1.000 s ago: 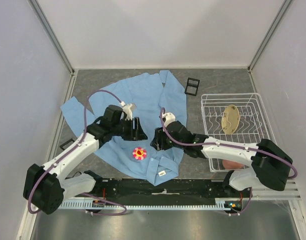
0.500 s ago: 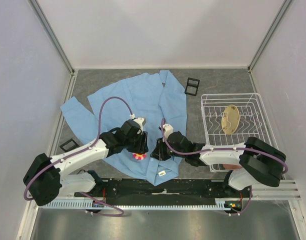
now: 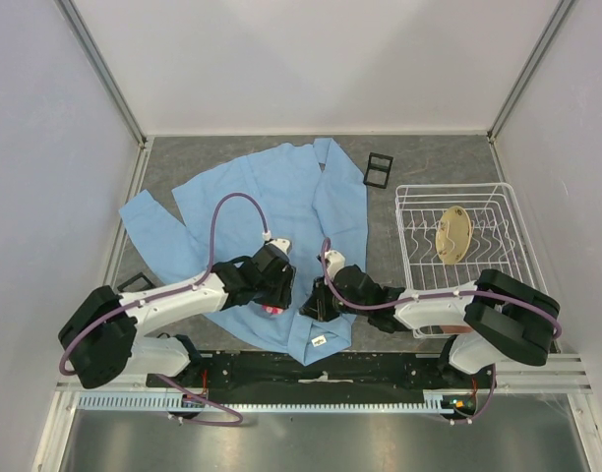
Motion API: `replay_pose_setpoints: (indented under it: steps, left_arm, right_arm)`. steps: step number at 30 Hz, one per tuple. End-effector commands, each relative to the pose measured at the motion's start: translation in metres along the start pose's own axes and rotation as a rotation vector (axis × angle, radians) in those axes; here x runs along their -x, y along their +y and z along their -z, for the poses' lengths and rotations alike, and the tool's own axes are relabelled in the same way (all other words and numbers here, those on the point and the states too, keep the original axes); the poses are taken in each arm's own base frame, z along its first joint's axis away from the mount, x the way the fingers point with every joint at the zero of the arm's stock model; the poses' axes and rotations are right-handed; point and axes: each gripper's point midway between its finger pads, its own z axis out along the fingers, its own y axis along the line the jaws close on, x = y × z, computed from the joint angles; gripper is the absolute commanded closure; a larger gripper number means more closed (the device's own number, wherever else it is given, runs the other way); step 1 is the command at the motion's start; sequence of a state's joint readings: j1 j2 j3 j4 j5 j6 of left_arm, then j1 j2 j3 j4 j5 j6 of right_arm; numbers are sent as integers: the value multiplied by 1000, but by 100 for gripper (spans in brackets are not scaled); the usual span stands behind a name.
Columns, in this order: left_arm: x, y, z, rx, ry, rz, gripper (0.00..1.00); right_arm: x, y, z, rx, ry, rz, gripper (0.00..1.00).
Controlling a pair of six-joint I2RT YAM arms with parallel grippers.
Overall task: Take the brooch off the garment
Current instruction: Remove the brooch from the clothes.
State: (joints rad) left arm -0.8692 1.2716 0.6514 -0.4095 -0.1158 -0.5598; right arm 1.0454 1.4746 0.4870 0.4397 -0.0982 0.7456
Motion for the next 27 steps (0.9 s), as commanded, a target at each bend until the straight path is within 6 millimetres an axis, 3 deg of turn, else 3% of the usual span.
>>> replay_pose_setpoints:
  steps: [1, 5, 13, 19, 25, 27]
  left_arm:
    - [13, 2, -6, 54, -37, 3, 37]
    - [7, 7, -10, 88, -11, -14, 28]
    - [-7, 12, -17, 113, 33, -35, 26]
    - [-19, 19, -18, 134, 61, -14, 33]
    - [-20, 20, -12, 137, 56, 3, 35]
    - [-18, 18, -10, 129, 51, 10, 40]
  right_arm:
    - [3, -1, 0, 1, -37, -17, 81]
    - [1, -3, 1, -5, -32, -19, 81]
    - [2, -3, 0, -16, -23, -7, 82]
    - [6, 0, 0, -15, -29, 1, 82]
    - [11, 4, -2, -13, -29, 14, 82]
    - [17, 10, -3, 0, -37, 24, 81]
